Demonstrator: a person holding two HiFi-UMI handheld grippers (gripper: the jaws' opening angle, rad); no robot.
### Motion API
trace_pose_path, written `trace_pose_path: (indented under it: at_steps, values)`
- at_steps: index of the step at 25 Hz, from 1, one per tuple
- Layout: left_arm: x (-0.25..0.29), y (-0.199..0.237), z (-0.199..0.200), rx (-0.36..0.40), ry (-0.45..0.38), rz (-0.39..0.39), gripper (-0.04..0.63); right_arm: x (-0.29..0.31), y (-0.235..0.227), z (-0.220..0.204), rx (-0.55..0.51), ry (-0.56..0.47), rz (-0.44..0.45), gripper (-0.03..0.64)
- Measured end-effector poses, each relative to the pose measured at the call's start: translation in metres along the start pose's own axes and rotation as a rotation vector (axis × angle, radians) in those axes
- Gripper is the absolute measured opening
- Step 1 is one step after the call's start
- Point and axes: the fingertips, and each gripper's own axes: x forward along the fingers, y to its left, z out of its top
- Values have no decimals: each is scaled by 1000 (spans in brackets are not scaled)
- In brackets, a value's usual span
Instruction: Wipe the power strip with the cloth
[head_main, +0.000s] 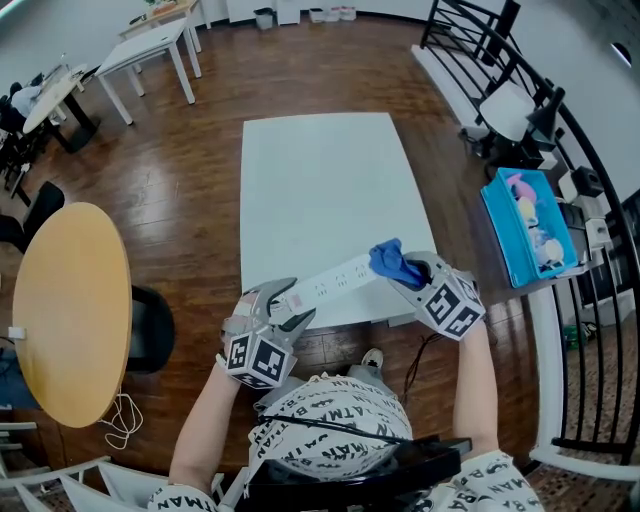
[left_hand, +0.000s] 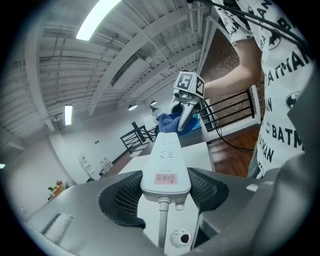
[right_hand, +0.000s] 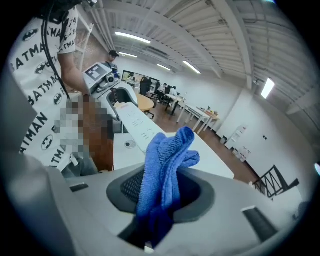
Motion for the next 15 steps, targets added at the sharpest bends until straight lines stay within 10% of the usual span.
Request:
trace_pose_path:
  at_steps: [15]
  values:
    - [19, 26, -4, -206, 48, 158, 282, 26, 7, 16, 412, -66, -189, 137]
